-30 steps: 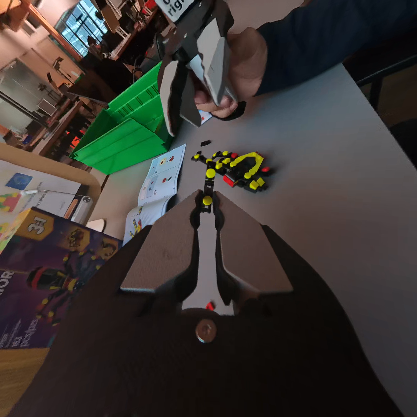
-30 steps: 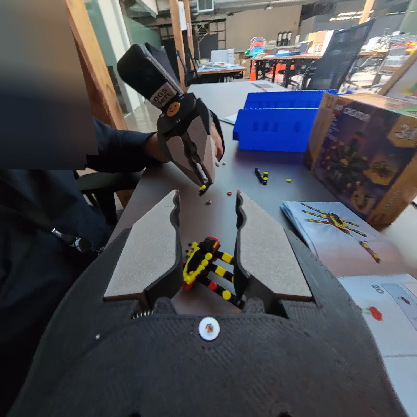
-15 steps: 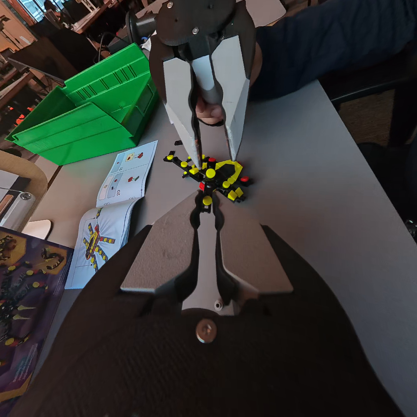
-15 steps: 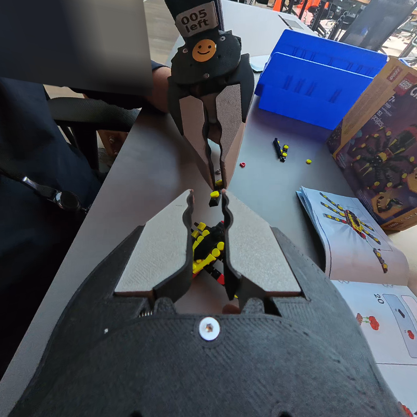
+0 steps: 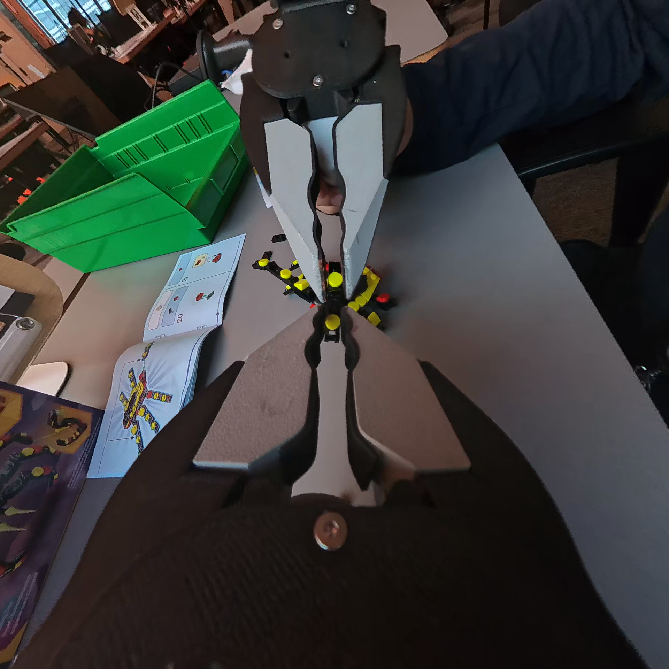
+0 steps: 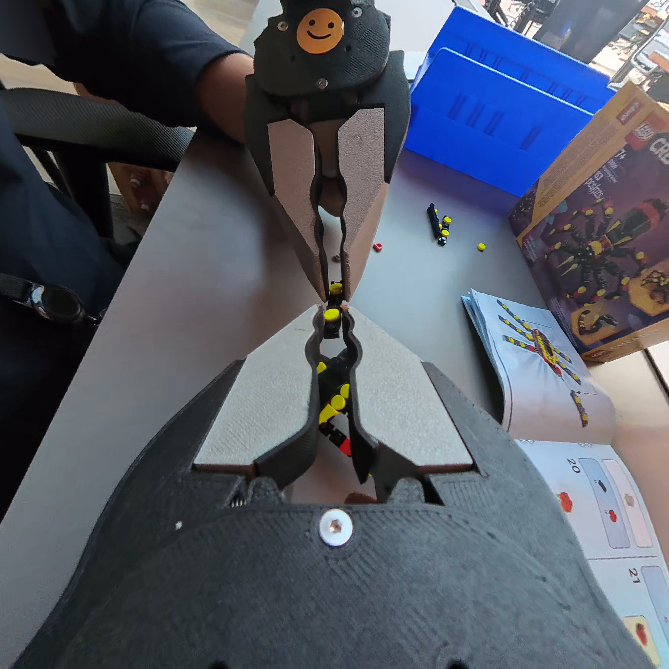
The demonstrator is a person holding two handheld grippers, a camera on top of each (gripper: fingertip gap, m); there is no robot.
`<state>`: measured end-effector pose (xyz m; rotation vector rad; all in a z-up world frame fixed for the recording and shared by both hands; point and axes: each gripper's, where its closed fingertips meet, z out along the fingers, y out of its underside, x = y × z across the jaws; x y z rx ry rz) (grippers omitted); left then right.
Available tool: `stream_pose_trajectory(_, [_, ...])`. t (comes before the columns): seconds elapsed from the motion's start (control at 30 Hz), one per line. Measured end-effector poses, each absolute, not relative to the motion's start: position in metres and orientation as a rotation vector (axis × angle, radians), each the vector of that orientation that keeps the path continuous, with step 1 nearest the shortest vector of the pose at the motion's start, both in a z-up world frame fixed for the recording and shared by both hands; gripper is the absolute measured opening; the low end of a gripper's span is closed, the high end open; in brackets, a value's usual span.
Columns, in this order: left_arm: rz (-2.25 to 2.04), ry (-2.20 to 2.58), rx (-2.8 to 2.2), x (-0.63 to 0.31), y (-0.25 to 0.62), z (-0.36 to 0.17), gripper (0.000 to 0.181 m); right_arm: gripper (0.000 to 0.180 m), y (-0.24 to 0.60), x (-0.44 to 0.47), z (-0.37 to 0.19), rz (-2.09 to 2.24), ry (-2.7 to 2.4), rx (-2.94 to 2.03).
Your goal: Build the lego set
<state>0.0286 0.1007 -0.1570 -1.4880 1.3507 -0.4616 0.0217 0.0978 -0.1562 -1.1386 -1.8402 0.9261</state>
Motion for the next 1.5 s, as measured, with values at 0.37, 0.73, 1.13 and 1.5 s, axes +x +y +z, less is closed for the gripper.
stream_pose_trajectory(0.37, [-0.519,1.304,-1.487,0.027,0.101,-0.151,0.004,0.005,0.098,0.026,-0.14,1.02,-1.774,-1.113])
stream_pose_trajectory(0.73, [-0.546,1.315,-1.489,0.032,0.096,-0.15,0.004,0.005,0.092,0.022,-0.147,1.008,-1.818,-1.106])
stream_pose_trajectory(1.13, [-0.562,1.306,-1.54,0.031,0.099,-0.157,0.005,0.005,0.096,0.021,-0.151,0.989,-1.82,-1.132])
stream_pose_trajectory(1.5, [-0.686,1.28,-1.718,0.022,0.106,-0.174,0.03,0.004,0.13,0.043,-0.128,1.028,-1.582,-1.264])
